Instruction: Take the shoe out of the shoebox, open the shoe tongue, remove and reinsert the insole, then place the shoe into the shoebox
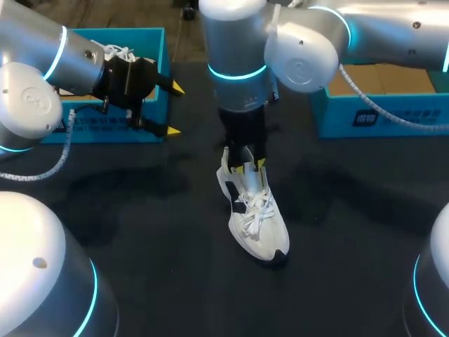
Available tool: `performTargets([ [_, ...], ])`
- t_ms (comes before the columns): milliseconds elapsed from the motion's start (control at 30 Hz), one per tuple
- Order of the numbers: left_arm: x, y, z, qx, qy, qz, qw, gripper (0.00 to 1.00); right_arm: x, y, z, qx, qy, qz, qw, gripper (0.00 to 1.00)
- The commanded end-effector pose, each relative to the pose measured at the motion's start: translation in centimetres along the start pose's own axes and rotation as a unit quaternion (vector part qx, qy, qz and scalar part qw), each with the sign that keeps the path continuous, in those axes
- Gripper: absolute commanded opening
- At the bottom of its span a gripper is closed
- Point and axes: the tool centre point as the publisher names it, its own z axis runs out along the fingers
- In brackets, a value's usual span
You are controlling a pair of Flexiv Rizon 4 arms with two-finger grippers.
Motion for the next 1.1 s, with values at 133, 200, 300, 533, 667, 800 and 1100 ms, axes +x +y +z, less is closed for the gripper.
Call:
performTargets([
  [133, 0.1, 0.0, -0.1, -0.001, 0.0, 0.0, 1.0, 1.0, -0.3, -0.1, 0.9, -0.036, 0.015, 0.004, 0.999, 0.24],
  [200, 0.1, 0.0, -0.1, -0.001, 0.0, 0.0, 1.0, 1.0, -0.2, 0.3, 1.6, -0.04, 0.024, 0.002, 0.999, 0.2],
  [300, 0.1, 0.0, -0.1, -0.001, 0.0, 0.0, 1.0, 1.0, -0.3, 0.7, 2.3, -0.045, 0.033, 0.0, 0.998, 0.16],
  [533, 0.1, 0.0, -0.1, -0.001, 0.0, 0.0, 1.0, 1.0, -0.8, 0.3, 0.8, -0.056, 0.018, -0.005, 0.998, 0.19],
  [667, 0.1, 0.0, -0.1, -0.001, 0.0, 0.0, 1.0, 1.0, -1.2, 0.3, -1.0, -0.091, 0.003, -0.052, 0.995, 0.27],
  [800, 0.1, 0.0, -0.1, -0.001, 0.0, 0.0, 1.0, 1.0, -1.7, 0.7, -1.8, -0.103, -0.007, -0.138, 0.985, 0.41],
  [1100, 0.1, 0.0, -0.1, -0.001, 0.0, 0.0, 1.0, 1.0, -2.0, 3.2, -4.1, -0.09, -0.018, -0.375, 0.923, 0.94],
])
